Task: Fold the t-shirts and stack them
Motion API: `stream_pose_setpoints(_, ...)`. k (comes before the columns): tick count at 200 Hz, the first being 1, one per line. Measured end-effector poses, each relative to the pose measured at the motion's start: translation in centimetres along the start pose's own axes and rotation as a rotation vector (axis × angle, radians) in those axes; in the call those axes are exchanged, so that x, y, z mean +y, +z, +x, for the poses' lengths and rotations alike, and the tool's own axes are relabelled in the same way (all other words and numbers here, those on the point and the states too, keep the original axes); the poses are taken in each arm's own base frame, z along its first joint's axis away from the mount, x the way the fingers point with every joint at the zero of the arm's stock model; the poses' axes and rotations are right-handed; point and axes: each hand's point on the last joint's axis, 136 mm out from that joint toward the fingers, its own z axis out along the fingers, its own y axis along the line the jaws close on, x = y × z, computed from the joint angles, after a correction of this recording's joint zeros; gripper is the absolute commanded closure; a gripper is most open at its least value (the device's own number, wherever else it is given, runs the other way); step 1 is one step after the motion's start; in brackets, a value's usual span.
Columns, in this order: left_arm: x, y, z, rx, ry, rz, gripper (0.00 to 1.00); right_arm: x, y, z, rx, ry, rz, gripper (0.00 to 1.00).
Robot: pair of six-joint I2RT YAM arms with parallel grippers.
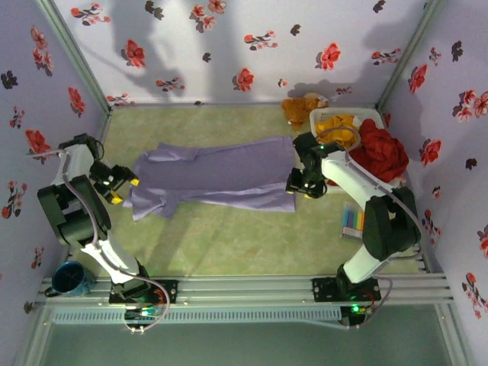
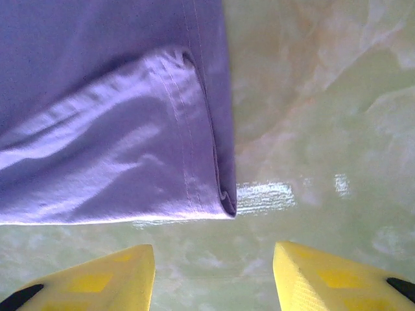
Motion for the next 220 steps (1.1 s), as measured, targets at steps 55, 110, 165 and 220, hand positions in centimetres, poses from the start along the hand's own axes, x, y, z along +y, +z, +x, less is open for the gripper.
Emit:
stream_pose_setpoints(55, 2.3, 3.9, 4.5, 0.149, -0.021, -0.064, 0.34, 0.2, 0.2, 0.3, 0.014, 0.013, -0.012, 0.48)
stream_pose_setpoints(110, 2.2, 5.1, 5.1, 0.156, -0.023, -0.05, 0.91, 0.3, 0.2, 0.4, 0.018, 0.013, -0.018, 0.48)
stream_pose_setpoints(165, -2.2, 1.0, 1.0, 0.026, -0.021, 0.09, 1.0, 0.4, 1.0, 0.9, 0.033, 0.023, -0.035, 0.48)
stream_pose_setpoints(220, -8.6, 0.6, -4.9, -0.014, -0.149, 0.353, 0.95, 0.6, 2.8, 1.6, 0.064, 0.041, -0.05, 0.48)
